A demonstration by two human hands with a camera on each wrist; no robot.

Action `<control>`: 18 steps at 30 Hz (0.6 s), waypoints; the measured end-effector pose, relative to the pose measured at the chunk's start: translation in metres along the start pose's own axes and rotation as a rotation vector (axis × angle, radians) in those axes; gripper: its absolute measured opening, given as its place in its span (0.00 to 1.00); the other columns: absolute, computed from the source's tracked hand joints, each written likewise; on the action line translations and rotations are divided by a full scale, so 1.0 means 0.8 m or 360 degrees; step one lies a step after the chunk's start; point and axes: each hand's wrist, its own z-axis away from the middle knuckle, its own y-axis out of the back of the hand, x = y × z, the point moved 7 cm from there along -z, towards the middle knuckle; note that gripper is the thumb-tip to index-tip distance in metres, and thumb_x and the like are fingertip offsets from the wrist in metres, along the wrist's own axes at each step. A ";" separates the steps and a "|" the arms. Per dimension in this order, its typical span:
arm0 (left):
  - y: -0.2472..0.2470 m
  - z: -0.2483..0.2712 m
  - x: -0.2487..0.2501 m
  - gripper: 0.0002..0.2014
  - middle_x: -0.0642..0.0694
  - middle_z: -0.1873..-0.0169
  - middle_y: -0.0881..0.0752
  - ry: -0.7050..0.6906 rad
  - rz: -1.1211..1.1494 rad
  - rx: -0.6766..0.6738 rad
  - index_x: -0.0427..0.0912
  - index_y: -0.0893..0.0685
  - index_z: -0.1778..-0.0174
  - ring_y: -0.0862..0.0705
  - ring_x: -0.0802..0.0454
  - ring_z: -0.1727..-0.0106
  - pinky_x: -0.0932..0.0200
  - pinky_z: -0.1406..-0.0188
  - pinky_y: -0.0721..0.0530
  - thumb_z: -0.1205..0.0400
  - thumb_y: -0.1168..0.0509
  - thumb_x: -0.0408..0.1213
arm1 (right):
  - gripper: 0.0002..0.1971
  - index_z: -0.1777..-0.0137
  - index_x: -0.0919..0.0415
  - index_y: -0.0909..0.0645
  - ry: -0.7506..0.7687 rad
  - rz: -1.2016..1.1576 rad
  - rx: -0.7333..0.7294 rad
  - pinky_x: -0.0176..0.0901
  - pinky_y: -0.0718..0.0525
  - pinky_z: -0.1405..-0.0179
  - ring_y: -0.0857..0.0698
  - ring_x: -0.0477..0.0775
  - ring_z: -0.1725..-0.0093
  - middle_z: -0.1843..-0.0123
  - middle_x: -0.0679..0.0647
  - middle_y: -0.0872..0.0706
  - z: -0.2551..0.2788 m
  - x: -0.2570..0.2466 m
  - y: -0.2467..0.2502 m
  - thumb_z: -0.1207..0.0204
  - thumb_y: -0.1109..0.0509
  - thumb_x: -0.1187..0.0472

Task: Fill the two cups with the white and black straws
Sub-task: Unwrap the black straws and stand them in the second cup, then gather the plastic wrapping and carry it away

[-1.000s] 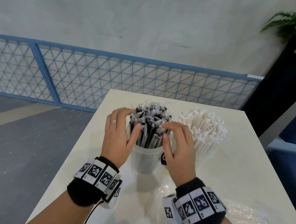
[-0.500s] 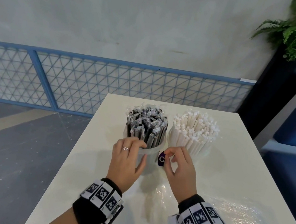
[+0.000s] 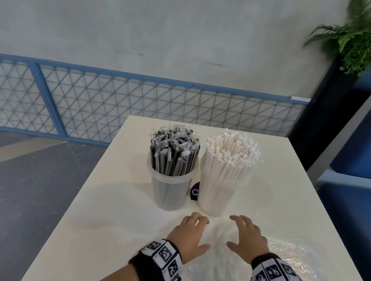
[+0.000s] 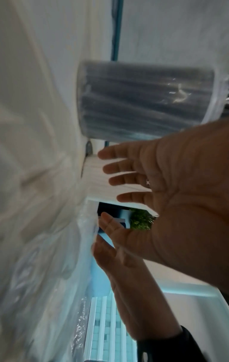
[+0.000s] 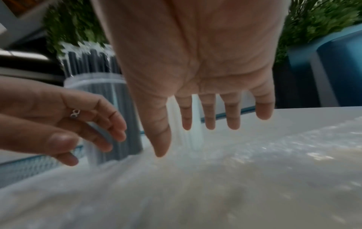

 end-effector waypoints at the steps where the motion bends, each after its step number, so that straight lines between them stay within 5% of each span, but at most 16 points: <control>1: -0.012 -0.002 0.001 0.30 0.42 0.25 0.39 0.0056 -0.0004 -0.0080 0.43 0.39 0.25 0.36 0.44 0.27 0.46 0.33 0.26 0.20 0.37 0.48 | 0.36 0.20 0.45 0.48 -0.0028 0.0034 -0.0065 0.58 0.34 0.25 0.42 0.58 0.19 0.16 0.50 0.50 0.000 0.008 -0.007 0.24 0.33 0.50; 5: -0.053 -0.004 0.002 0.41 0.43 0.18 0.52 0.0209 -0.0018 -0.0330 0.45 0.50 0.20 0.53 0.44 0.17 0.35 0.24 0.40 0.23 0.38 0.59 | 0.37 0.19 0.41 0.53 -0.0077 0.0087 -0.0224 0.61 0.36 0.24 0.45 0.58 0.18 0.15 0.47 0.55 0.003 0.029 -0.032 0.22 0.34 0.50; 8: -0.068 -0.003 0.008 0.47 0.44 0.17 0.55 0.0306 0.0003 -0.0428 0.44 0.48 0.20 0.58 0.44 0.17 0.31 0.23 0.46 0.28 0.44 0.70 | 0.33 0.19 0.42 0.52 -0.0026 0.0075 -0.0184 0.55 0.30 0.25 0.43 0.58 0.20 0.15 0.45 0.54 0.006 0.036 -0.039 0.19 0.38 0.55; 11: -0.072 0.000 0.019 0.62 0.45 0.17 0.55 0.0321 0.0038 -0.0455 0.44 0.39 0.25 0.60 0.44 0.17 0.29 0.24 0.47 0.50 0.59 0.81 | 0.34 0.18 0.46 0.54 0.0055 0.0117 -0.0115 0.44 0.31 0.26 0.38 0.58 0.22 0.16 0.48 0.50 0.008 0.040 -0.037 0.19 0.41 0.62; 13: -0.073 -0.003 0.024 0.52 0.45 0.17 0.52 0.0315 0.0073 -0.0430 0.45 0.31 0.31 0.59 0.45 0.17 0.31 0.24 0.47 0.42 0.51 0.80 | 0.36 0.18 0.48 0.55 0.0098 0.0155 -0.0110 0.41 0.31 0.27 0.35 0.58 0.24 0.17 0.51 0.46 0.007 0.042 -0.033 0.20 0.40 0.64; 16: -0.067 -0.010 0.031 0.11 0.45 0.21 0.42 0.0274 0.0168 -0.0248 0.50 0.23 0.51 0.46 0.47 0.18 0.39 0.24 0.40 0.24 0.36 0.50 | 0.37 0.18 0.49 0.51 0.0131 0.0165 -0.0158 0.41 0.25 0.31 0.28 0.56 0.28 0.19 0.54 0.42 0.004 0.046 -0.031 0.22 0.35 0.62; 18: -0.059 -0.016 0.034 0.02 0.48 0.31 0.30 0.0214 0.0201 -0.0106 0.49 0.19 0.57 0.30 0.51 0.28 0.49 0.30 0.30 0.24 0.35 0.39 | 0.37 0.20 0.47 0.46 0.0122 0.0154 -0.0200 0.44 0.23 0.33 0.29 0.56 0.28 0.21 0.54 0.41 0.004 0.048 -0.031 0.25 0.31 0.59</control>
